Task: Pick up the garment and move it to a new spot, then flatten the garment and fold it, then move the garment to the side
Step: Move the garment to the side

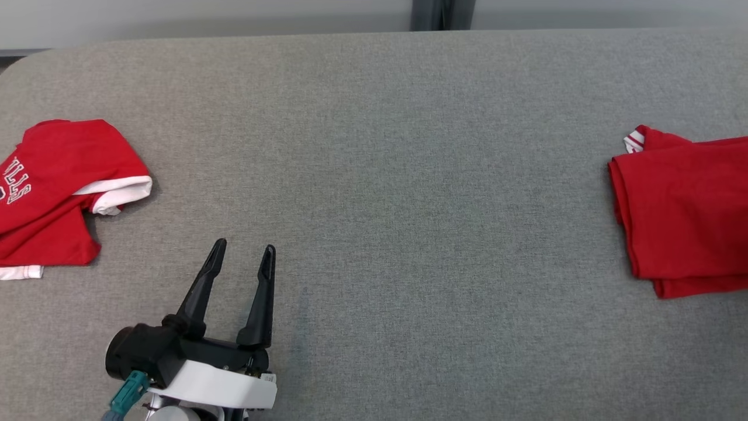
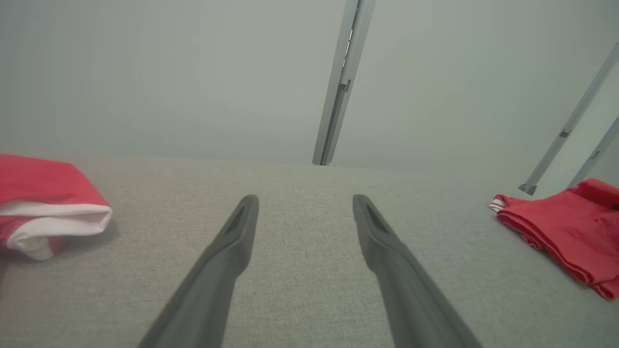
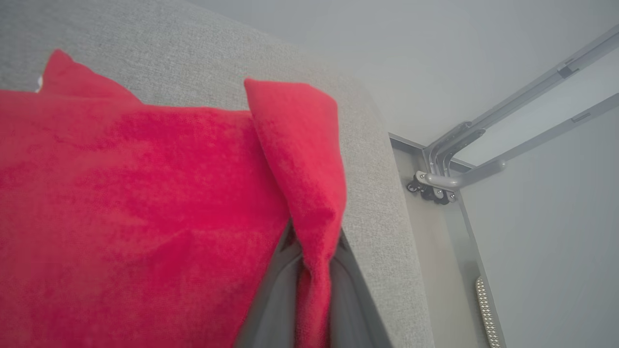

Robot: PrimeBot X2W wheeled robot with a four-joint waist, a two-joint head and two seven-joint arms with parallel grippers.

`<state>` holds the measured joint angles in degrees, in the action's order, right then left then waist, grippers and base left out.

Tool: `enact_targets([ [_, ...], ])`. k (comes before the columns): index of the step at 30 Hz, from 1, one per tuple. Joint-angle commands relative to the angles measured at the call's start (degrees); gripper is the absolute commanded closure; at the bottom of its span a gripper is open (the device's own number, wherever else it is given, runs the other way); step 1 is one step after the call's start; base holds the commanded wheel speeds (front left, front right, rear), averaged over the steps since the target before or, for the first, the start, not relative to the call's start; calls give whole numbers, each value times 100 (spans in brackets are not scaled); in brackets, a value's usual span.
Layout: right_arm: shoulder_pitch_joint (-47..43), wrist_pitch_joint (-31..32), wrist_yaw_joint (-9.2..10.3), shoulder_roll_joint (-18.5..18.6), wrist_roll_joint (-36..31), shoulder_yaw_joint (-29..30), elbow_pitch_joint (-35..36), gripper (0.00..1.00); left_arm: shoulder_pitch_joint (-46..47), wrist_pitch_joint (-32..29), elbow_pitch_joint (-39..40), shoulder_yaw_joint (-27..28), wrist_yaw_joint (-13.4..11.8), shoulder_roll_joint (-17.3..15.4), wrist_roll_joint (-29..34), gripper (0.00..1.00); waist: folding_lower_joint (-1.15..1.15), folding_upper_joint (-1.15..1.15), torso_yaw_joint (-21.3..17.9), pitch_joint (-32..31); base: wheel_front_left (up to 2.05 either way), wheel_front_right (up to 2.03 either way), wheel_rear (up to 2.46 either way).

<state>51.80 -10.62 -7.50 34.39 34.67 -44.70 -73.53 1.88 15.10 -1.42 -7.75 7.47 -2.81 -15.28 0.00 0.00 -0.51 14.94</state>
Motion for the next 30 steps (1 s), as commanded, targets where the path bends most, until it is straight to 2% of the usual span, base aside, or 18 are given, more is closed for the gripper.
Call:
enact_targets([
  [1, 115, -31, 2, 139, -197, 60, -32, 100, 137, 10, 28, 26, 4, -20, 61, 0, 0, 0, -110, 141, 0, 0, 0],
  [7, 178, 176, 2, 396, -831, 433, -28, 100, 247, 10, 20, -3, 4, -20, 64, 0, 0, 0, -140, 273, 0, 0, 0],
  [19, -162, 339, 1, 266, -1599, 1370, -30, 100, 279, 10, -18, -31, 4, -22, 27, 0, 0, 0, -38, 298, 0, 0, 0],
  [20, -177, 342, 2, 275, -1675, 1444, -29, 89, 277, 10, -21, -32, 4, -27, 26, 0, 0, 0, -25, 293, 0, 0, 0],
  [22, -219, 310, 1, 207, -1795, 1605, -29, 45, 269, 10, -27, -33, 4, -31, 24, 0, 0, 0, 1, 274, 0, 0, 0],
  [23, -240, 317, 1, 174, -1874, 1677, -29, 0, 257, 10, -33, -32, 4, -33, 22, 0, 0, 0, 11, 260, 0, 0, 0],
  [30, -236, 221, 1, 14, -2389, 2128, -30, 0, 112, 10, -94, -19, 4, -32, 7, 0, 0, 0, 41, 51, 0, 0, 0],
])
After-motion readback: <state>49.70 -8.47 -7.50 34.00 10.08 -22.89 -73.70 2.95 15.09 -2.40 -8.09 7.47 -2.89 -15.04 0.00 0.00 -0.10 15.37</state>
